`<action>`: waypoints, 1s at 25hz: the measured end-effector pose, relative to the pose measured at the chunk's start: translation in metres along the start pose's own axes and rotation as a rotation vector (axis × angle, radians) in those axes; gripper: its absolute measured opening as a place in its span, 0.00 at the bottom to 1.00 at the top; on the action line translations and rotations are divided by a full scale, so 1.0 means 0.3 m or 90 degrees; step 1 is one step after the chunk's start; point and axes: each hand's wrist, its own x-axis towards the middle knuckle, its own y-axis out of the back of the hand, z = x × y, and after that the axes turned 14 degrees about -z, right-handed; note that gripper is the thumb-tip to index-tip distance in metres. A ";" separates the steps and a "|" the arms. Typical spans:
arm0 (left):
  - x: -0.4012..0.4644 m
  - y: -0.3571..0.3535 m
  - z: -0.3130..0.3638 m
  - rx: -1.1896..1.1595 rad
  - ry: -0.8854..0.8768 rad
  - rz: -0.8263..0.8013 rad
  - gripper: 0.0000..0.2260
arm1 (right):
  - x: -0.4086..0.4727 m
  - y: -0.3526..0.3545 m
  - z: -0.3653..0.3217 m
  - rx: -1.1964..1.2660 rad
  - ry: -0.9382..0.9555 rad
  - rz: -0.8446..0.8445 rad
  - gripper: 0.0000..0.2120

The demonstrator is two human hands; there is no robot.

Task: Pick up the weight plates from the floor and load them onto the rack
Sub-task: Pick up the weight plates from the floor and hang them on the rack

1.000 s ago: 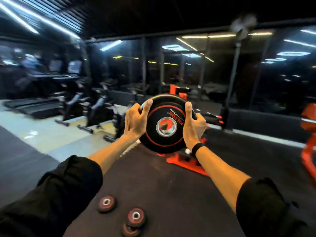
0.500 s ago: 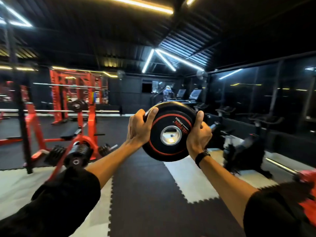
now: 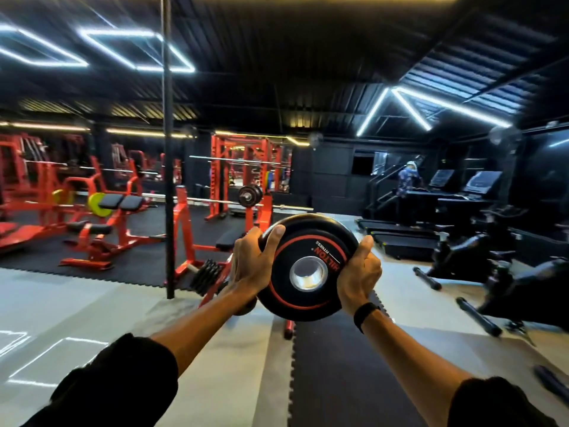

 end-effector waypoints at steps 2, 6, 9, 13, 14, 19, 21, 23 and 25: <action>0.091 -0.033 -0.195 0.018 0.005 0.006 0.26 | 0.083 -0.178 0.127 0.013 -0.002 -0.012 0.30; 0.345 -0.129 -0.600 0.038 -0.018 0.032 0.37 | 0.306 -0.526 0.344 0.039 0.006 -0.022 0.26; 0.586 -0.188 -0.898 0.040 -0.025 0.049 0.35 | 0.531 -0.831 0.491 0.048 -0.020 -0.039 0.23; 0.823 -0.231 -1.222 0.027 -0.008 0.078 0.26 | 0.744 -1.191 0.669 0.054 -0.043 -0.069 0.22; 0.874 -0.241 -1.330 0.022 0.006 0.078 0.25 | 0.788 -1.285 0.731 0.054 -0.056 -0.074 0.21; 1.083 -0.350 -1.940 -0.002 0.041 0.069 0.23 | 0.969 -1.769 1.103 0.013 -0.107 -0.062 0.17; 1.163 -0.390 -2.159 0.002 0.052 0.062 0.21 | 1.030 -1.942 1.244 -0.008 -0.124 -0.054 0.17; 1.253 -0.429 -2.386 -0.002 0.096 0.025 0.21 | 1.094 -2.117 1.372 -0.016 -0.173 -0.040 0.16; 1.344 -0.476 -2.588 -0.003 0.146 -0.009 0.20 | 1.163 -2.265 1.484 -0.048 -0.219 -0.026 0.15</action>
